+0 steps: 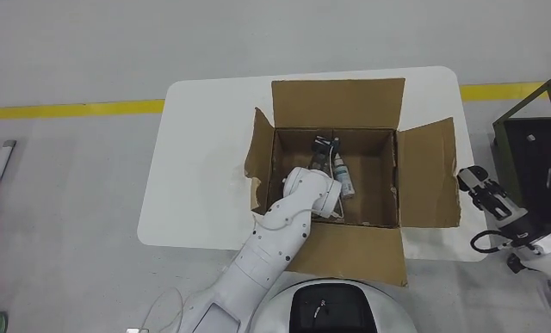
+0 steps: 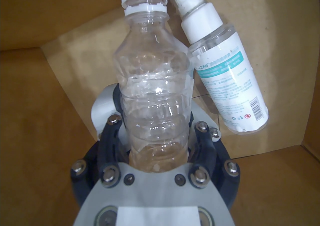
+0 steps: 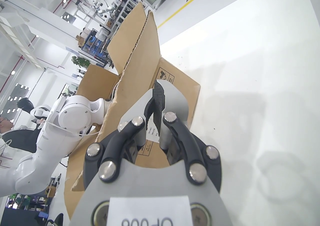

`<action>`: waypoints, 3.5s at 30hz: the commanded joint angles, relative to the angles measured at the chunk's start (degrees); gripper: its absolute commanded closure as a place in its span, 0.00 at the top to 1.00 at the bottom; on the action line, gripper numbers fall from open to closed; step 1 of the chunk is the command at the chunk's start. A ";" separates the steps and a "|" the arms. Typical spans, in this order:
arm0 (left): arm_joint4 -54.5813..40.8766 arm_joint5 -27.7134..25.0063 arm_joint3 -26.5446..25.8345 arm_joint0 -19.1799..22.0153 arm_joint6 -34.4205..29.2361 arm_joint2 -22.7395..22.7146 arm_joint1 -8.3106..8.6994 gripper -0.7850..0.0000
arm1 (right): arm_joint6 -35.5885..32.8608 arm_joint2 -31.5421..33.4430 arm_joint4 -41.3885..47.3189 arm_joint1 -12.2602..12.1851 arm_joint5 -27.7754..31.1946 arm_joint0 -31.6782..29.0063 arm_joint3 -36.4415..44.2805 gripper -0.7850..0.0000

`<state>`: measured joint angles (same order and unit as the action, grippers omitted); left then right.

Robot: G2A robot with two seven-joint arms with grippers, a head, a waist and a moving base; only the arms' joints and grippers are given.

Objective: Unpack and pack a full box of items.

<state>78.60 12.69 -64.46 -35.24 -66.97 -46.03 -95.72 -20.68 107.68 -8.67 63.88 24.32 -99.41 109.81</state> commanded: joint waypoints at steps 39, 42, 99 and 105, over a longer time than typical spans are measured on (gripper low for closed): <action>12.02 -3.95 -31.84 -9.88 -6.22 -6.84 0.80 0.00 | -6.83 -1.06 6.29 -0.45 -5.73 2.40 2.25 0.00; 12.25 -4.27 -36.09 -10.66 -6.46 -8.08 0.88 0.00 | -7.43 0.28 6.76 -0.58 -5.37 2.47 2.03 0.00; 23.66 -14.59 -40.69 -31.37 -9.10 -24.65 3.41 0.00 | 2.91 7.03 -1.97 -0.22 3.96 -1.10 12.01 0.00; 24.39 -14.19 -38.45 -30.87 -8.40 -27.19 3.71 0.00 | 2.95 6.51 -2.21 -0.13 4.02 -1.06 11.26 0.07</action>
<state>102.98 -1.56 -103.09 -66.23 -75.52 -72.67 -92.07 -17.70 114.21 -10.89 63.73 28.32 -100.42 121.21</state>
